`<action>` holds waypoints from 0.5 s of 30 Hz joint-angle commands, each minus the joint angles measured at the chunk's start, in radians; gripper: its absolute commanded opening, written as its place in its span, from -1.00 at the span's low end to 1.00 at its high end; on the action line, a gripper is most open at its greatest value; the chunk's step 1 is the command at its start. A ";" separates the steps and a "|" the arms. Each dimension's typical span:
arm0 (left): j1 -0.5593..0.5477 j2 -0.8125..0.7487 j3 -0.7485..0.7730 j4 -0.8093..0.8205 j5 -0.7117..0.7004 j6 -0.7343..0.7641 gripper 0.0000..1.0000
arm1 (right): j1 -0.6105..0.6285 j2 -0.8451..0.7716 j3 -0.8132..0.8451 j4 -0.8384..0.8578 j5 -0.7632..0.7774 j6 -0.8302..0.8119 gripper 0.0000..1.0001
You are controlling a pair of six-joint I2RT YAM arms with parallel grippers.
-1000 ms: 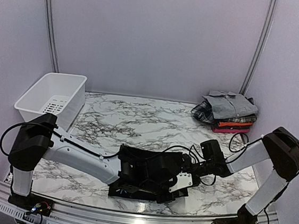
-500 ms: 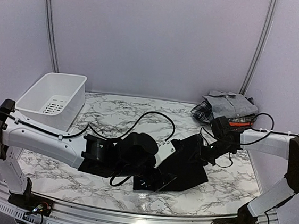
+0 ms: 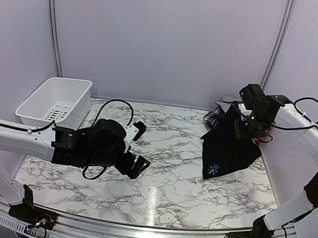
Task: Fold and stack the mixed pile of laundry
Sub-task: Turn over the square-folded T-shirt at the center of the board.
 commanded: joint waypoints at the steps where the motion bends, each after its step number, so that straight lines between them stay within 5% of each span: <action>1: 0.038 -0.093 -0.053 -0.060 -0.037 -0.056 0.98 | 0.016 0.036 0.176 -0.126 0.309 -0.049 -1.00; 8: 0.091 -0.149 -0.084 -0.099 -0.069 -0.083 0.98 | 0.312 0.309 0.406 -0.258 0.343 0.034 -1.00; 15: 0.151 -0.209 -0.082 -0.139 -0.069 -0.125 0.98 | 0.512 0.558 0.383 -0.162 0.057 0.146 -1.00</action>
